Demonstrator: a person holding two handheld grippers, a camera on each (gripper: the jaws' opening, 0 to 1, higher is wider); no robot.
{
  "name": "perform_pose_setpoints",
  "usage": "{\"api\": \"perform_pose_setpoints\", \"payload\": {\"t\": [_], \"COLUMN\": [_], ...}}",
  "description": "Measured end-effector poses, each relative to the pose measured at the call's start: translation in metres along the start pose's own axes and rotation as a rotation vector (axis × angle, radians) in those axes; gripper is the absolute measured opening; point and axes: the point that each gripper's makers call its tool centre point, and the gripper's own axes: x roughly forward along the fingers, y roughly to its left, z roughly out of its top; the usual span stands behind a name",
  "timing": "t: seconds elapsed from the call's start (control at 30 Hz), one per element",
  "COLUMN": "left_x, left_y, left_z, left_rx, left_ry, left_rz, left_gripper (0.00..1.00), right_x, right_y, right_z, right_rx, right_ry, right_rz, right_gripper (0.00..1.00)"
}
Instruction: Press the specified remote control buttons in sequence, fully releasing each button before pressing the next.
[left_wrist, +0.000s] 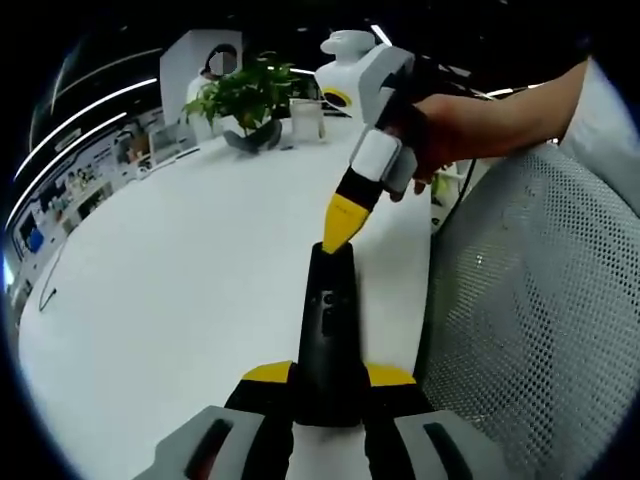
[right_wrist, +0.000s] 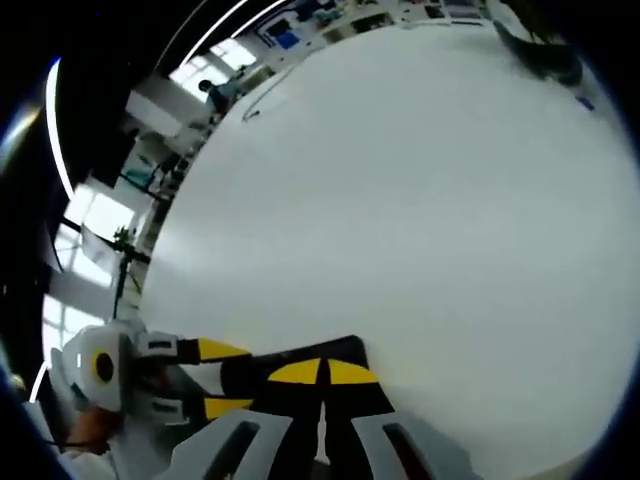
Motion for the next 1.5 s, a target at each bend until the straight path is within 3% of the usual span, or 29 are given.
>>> {"api": "perform_pose_setpoints", "payload": {"t": [0.5,0.8,1.1,1.5], "left_x": [0.000,0.002,0.002,0.002], "left_y": [0.000,-0.003,-0.004,-0.004], "left_z": [0.000,0.001,0.002,0.002], "left_rx": [0.008,0.026,0.033,0.020], "left_ry": [-0.003,-0.011,-0.012,-0.016], "left_rz": [0.000,-0.010,-0.013,-0.014], "left_gripper": [0.25,0.25,0.25,0.25], "right_x": [-0.001,0.002,0.003,0.003], "right_y": [0.000,0.012,0.006,0.007], "right_z": [-0.005,-0.007,-0.008,-0.009], "right_rx": [0.063,-0.034,-0.025,-0.098], "right_ry": [0.029,0.047,0.050,0.042], "right_rz": [0.020,0.036,0.015,-0.022], "right_gripper": [0.00,0.00,0.00,0.00]}}
